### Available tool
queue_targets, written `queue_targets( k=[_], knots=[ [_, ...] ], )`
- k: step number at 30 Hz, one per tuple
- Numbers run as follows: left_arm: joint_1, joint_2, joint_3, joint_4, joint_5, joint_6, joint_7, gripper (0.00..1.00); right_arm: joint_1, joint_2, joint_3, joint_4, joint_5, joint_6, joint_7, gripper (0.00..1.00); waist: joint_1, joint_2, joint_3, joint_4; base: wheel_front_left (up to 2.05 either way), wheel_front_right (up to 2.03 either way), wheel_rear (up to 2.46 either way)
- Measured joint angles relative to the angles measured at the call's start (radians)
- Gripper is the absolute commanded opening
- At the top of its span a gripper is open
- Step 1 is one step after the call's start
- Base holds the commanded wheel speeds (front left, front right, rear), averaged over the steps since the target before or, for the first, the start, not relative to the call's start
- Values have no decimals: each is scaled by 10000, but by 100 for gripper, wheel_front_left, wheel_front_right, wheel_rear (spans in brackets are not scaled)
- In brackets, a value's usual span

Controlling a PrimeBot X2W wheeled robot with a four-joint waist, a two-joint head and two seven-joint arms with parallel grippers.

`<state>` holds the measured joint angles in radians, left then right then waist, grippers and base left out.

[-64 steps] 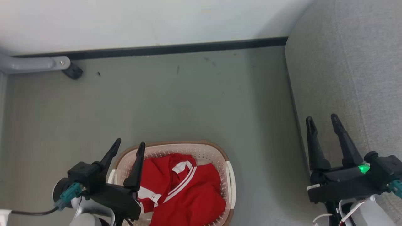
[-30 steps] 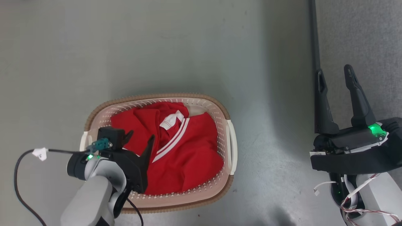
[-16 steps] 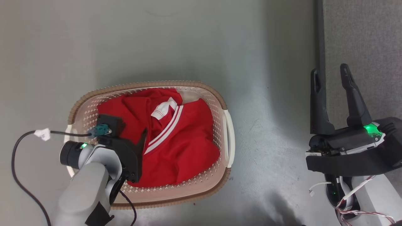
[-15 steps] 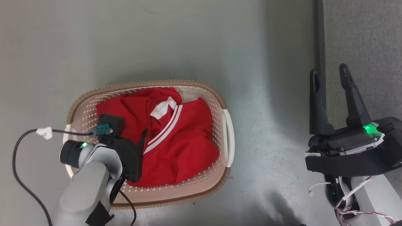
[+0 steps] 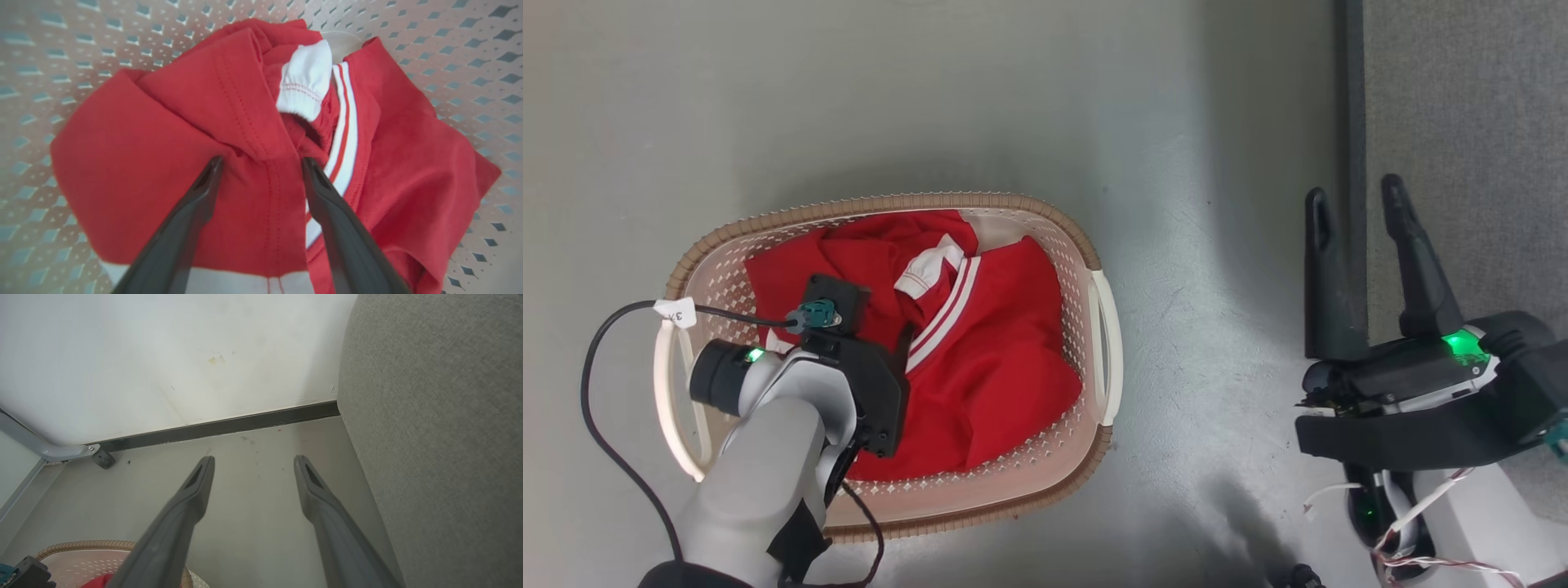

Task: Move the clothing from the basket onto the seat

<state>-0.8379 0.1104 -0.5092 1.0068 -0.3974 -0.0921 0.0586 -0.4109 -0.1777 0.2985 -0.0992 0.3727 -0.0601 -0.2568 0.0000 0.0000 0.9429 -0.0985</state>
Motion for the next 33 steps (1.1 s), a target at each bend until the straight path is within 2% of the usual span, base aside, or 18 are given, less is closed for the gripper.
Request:
queue_targets(
  k=[9,27,28,29,30,33],
  knots=[
    [-538,221,-190,821,568,844,113,100,39,299,159,35,-77,82,0,100,0,0,131,-252,0,0,0],
    [-1197,232,-617,1722,1020,953,545,100,322,523,40,130,-244,211,0,100,0,0,338,-544,0,0,0],
    [-1215,232,-619,1755,1024,953,545,85,322,539,38,140,-245,222,0,100,0,0,350,-551,0,0,0],
    [-1216,232,-621,1779,1034,953,541,35,322,554,29,153,-251,224,0,100,0,0,360,-559,0,0,0],
    [-1216,234,-623,1804,1041,949,539,0,322,570,8,161,-288,253,0,100,0,0,367,-566,0,0,0],
    [-1217,240,-614,1873,1043,945,456,0,315,608,-48,178,-303,265,0,100,0,0,370,-579,0,0,0]
  ],
)
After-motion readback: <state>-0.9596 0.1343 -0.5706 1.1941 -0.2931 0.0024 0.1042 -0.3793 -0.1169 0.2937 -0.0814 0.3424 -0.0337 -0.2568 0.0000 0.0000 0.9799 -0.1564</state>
